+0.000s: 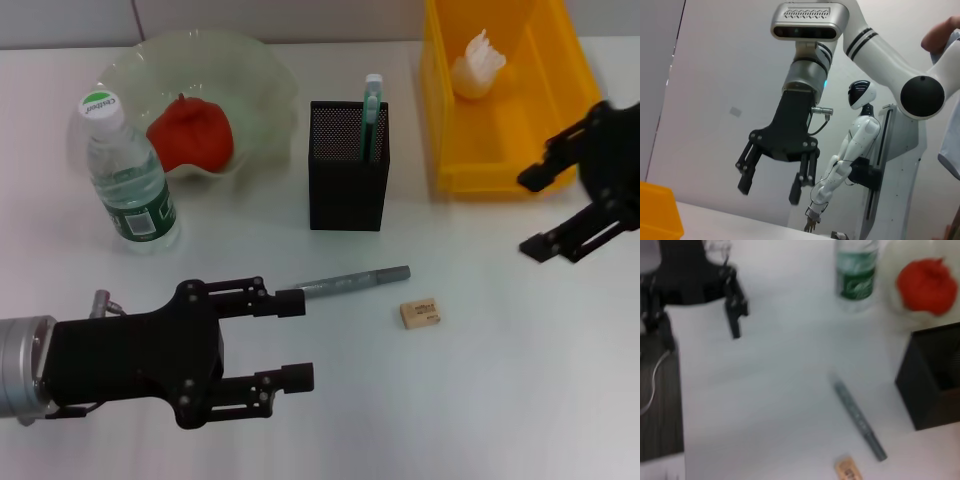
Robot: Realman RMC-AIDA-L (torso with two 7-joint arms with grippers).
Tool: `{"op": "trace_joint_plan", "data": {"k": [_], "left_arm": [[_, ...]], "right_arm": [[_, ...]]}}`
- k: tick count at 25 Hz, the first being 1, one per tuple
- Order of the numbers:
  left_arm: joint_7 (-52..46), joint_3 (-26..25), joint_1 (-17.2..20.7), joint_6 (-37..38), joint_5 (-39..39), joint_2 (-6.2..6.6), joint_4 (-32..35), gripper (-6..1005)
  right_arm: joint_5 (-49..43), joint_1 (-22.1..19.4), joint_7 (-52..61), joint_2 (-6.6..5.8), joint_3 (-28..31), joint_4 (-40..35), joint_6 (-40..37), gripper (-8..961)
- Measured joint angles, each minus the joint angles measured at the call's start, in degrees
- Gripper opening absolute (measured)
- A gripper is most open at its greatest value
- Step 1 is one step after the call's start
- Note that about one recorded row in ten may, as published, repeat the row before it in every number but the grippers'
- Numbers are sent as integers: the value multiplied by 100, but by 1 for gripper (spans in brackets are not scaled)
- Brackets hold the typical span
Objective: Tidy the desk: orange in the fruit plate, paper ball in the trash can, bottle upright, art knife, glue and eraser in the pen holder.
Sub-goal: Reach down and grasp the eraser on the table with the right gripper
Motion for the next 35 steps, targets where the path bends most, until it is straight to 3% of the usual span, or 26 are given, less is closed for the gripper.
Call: {"op": "trace_joint_plan", "data": {"k": [1,3,11,18,25,35], "left_arm": [[0,0,-6,0,0,-1,0,663],[0,0,-8,0,0,-6,0,663],[0,1,8,-8,9,-30,0,663],[57,1,20,-45,9,-59,-41,663],[60,-48,-36,-74,2,-102,-143,663],[4,-61,-149,-227,-1,-167,-150,663]], "right_arm": [[-73,52,-88,85,-217,1,56,768],[-96,55,-164,127,-316,0,81,768],[-769,41,-620,345,-1649,344,761,767],[-823,144,-909,355,-2451,1059,1491,767],[-796,442,-1375,378,-2670,2002,2151,768],[-708,551,-1931,410,-3076,2566,2753,767]]}}
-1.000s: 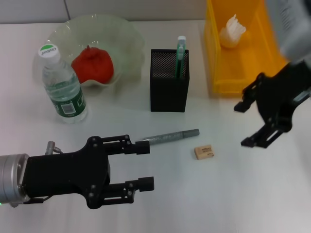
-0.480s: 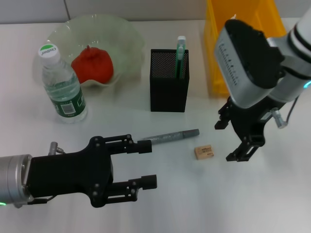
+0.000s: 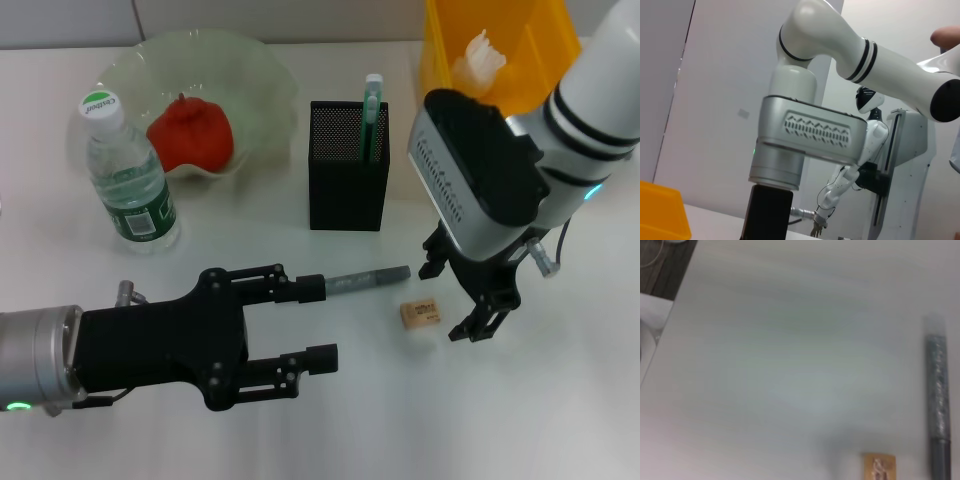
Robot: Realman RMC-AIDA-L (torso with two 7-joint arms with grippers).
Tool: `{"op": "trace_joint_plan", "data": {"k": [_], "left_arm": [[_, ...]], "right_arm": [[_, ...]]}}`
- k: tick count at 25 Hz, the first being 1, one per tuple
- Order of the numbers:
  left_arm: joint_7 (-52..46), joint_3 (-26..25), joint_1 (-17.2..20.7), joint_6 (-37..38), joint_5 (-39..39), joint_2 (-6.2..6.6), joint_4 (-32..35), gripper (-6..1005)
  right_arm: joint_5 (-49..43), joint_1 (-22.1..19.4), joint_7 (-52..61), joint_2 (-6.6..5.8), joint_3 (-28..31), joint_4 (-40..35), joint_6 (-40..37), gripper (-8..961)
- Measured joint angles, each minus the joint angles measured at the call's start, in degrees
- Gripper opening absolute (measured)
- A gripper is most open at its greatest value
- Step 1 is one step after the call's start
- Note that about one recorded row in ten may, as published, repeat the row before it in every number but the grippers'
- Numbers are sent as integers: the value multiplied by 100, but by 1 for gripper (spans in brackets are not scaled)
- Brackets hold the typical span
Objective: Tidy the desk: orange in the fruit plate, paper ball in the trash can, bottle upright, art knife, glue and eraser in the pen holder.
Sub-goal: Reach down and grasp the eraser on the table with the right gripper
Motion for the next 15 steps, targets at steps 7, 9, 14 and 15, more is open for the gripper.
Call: {"op": "trace_joint_plan", "data": {"k": [7,9,14,15], "left_arm": [[-5,-10,-27,-143,0,-47,-3,663],[-5,-29,-27,-146,1,-51,-6,663],[-6,-71,-26,-154,0,-61,-13,663],[-6,-71,-26,-157,-6,-65,-17,663]], "right_arm": [[166,9,-151,6,-437,3,152,767],[164,14,-217,7,-554,3,239,767],[149,14,-415,7,-644,17,343,768],[143,16,-452,7,-661,22,375,768]]}}
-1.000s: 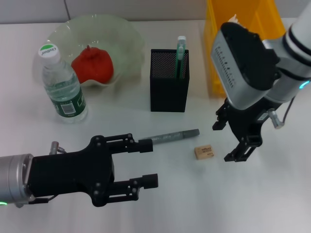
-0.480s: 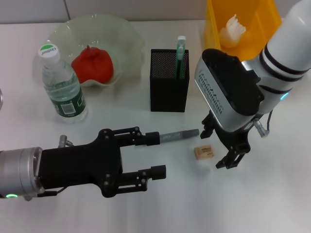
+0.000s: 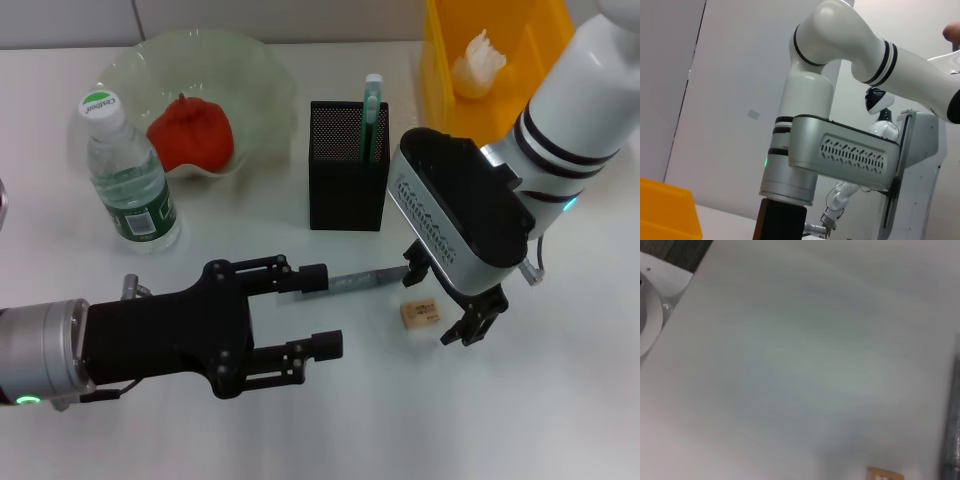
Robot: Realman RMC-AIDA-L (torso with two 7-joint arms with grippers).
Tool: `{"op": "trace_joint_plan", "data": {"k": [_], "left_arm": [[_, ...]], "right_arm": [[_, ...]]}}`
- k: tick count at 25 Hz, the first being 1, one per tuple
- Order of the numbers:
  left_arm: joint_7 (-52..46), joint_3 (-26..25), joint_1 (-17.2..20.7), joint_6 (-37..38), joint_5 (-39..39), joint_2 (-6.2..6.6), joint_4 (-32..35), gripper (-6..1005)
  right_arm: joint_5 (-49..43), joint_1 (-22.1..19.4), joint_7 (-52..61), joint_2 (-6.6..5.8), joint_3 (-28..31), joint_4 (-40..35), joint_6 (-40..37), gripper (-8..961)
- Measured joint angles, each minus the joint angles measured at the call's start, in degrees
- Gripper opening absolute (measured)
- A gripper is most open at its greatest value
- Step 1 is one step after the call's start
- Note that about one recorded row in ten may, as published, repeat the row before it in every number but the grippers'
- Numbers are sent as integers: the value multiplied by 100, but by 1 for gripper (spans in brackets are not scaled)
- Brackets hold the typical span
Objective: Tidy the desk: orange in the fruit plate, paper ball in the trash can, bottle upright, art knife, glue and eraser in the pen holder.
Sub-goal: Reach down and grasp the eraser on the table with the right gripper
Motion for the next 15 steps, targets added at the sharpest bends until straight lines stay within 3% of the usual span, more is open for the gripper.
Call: {"op": "trace_joint_plan", "data": {"k": [11,15], "left_arm": [[0,-148,-8,-41,-2,-51,-62,663],[0,-149,-15,-61,0,-52,-61,662]], "right_arm": [[28,185,-137,0,-68,357,53,768],[28,188,-142,0,-60,369,81,663]]}}
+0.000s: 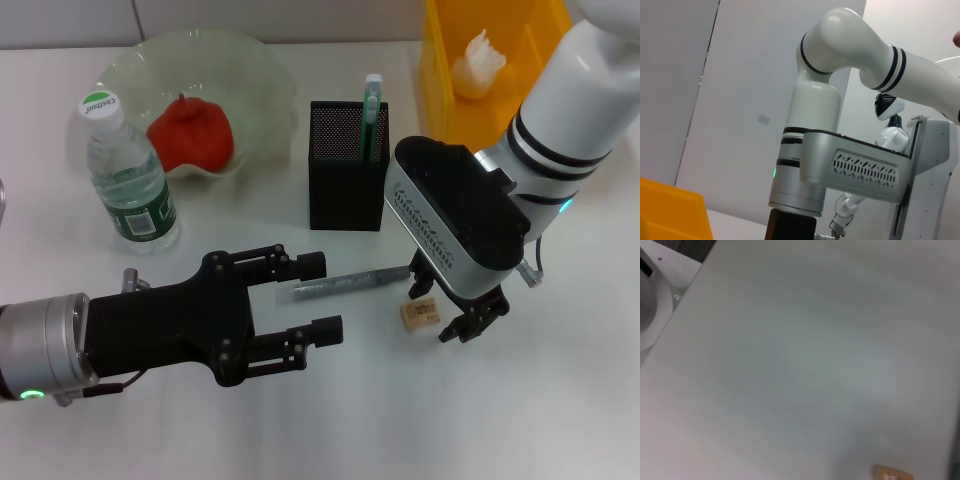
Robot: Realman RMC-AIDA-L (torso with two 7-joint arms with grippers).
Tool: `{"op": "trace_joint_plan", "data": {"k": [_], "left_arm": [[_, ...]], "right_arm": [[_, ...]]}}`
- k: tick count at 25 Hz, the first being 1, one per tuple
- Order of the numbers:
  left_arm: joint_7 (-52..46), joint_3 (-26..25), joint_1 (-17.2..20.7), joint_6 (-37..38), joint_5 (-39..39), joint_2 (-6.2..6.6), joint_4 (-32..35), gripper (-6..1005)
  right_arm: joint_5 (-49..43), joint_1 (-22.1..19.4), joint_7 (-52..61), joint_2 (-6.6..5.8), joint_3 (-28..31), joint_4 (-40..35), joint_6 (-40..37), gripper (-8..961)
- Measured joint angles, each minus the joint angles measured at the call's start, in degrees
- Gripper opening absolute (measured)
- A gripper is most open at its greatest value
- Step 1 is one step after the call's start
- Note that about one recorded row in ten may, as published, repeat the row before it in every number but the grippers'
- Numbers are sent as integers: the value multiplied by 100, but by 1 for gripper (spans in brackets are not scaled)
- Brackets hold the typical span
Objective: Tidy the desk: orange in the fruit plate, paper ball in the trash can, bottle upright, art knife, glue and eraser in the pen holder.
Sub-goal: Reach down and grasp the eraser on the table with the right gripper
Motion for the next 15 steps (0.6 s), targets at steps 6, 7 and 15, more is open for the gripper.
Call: {"op": "trace_joint_plan", "data": {"k": [6,7,15], "left_arm": [[3,0,-14,-13,-5,-7,1,662],[3,0,-14,-13,-5,-7,1,662],[9,0,-68,-46,-9,-9,0,662]], "right_arm": [[-21,27,53,0,3,182,309,578],[-21,27,53,0,3,182,309,576],[33,187,390,0,37,342,354,573]]}}
